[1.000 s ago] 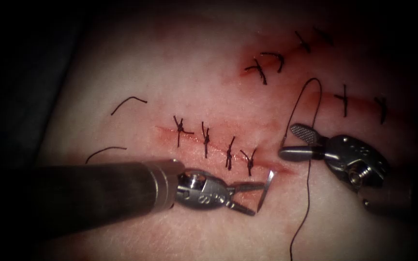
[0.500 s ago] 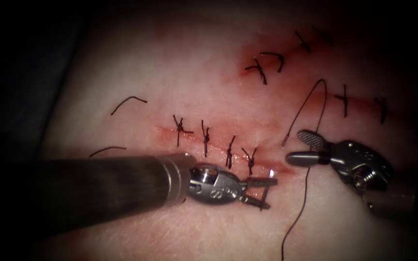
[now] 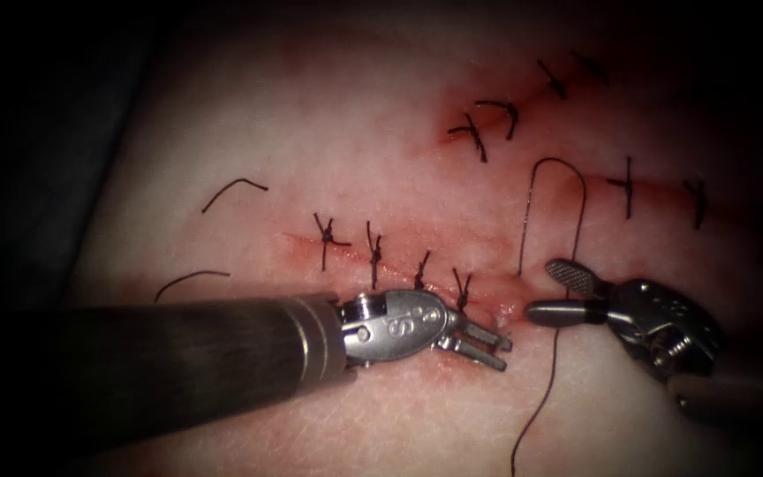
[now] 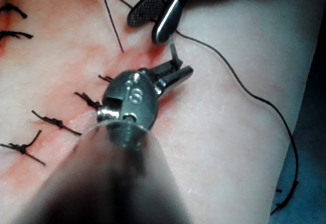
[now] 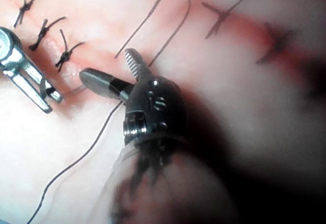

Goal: Wound Closure
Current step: Use the left needle driver to pull the suture needle through.

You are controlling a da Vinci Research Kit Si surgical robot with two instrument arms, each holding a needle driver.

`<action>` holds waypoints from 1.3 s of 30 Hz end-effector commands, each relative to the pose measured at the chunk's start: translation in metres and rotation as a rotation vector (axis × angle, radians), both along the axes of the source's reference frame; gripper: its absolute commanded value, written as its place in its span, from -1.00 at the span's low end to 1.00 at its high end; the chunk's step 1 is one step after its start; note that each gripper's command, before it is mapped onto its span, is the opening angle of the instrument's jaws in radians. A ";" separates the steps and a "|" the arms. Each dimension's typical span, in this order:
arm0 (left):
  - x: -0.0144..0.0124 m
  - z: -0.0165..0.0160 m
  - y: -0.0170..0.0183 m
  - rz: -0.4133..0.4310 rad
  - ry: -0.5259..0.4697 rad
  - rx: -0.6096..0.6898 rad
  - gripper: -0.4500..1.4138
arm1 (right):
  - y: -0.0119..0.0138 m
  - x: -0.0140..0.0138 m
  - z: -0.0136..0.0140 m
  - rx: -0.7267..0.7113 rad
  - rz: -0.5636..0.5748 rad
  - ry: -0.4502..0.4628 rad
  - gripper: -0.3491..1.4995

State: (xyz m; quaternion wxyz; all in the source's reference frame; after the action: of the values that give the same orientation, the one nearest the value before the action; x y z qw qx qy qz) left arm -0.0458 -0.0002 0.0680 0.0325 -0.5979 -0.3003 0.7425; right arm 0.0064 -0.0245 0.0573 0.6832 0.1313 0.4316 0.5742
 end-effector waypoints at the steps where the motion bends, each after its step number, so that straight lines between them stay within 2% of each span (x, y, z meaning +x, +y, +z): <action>1: -0.0005 -0.0002 -0.0004 0.012 0.012 0.053 -1.00 | -0.0009 0.0008 0.0003 0.004 -0.005 0.005 0.43; 4: -0.0005 -0.0012 -0.0005 0.015 0.029 0.131 -1.00 | -0.0012 0.0008 0.0000 0.008 -0.011 0.002 0.43; 9: -0.0002 -0.0027 -0.0004 0.001 0.092 0.352 -1.00 | -0.0018 0.0005 -0.0003 0.009 -0.021 0.004 0.45; 12: 0.0002 -0.0034 -0.0007 0.009 0.096 0.374 -1.00 | -0.0024 0.0003 -0.0005 0.005 -0.023 0.005 0.45; 14: 0.0003 -0.0040 -0.0010 0.036 0.068 0.296 -1.00 | -0.0027 0.0003 -0.0005 0.002 -0.023 0.005 0.45; 15: 0.0004 -0.0047 -0.0012 0.059 0.024 0.205 -1.00 | -0.0030 0.0003 -0.0005 0.005 -0.029 0.001 0.45; 19: 0.0007 -0.0073 -0.0017 0.088 -0.048 0.057 -1.00 | -0.0032 0.0001 -0.0006 0.005 -0.033 0.001 0.43; 20: 0.0008 -0.0088 -0.0015 0.085 -0.077 -0.049 -1.00 | -0.0033 -0.0002 -0.0006 0.005 -0.035 0.002 0.42; 23: 0.0010 -0.0121 0.0006 0.006 -0.181 -0.291 -1.00 | -0.0035 -0.0007 -0.0011 0.008 -0.042 0.003 0.40; 25: 0.0011 -0.0130 0.0015 -0.025 -0.183 -0.354 -1.00 | -0.0036 -0.0009 -0.0013 0.007 -0.042 0.006 0.40; 26: 0.0013 -0.0137 0.0026 -0.069 -0.203 -0.402 -1.00 | -0.0036 -0.0011 -0.0015 0.005 -0.040 0.010 0.40; 31: 0.0021 -0.0145 0.0062 -0.178 -0.229 -0.483 -1.00 | -0.0033 -0.0014 -0.0018 0.007 -0.040 0.012 0.42; 39: 0.0029 -0.0146 0.0118 -0.267 -0.233 -0.573 -1.00 | -0.0028 -0.0016 -0.0023 0.014 -0.038 0.014 0.45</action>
State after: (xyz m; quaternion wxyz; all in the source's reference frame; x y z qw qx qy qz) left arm -0.0424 0.0119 0.0527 -0.0755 -0.6967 0.0024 0.7134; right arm 0.0042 -0.0268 0.0543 0.6903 0.1468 0.4299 0.5631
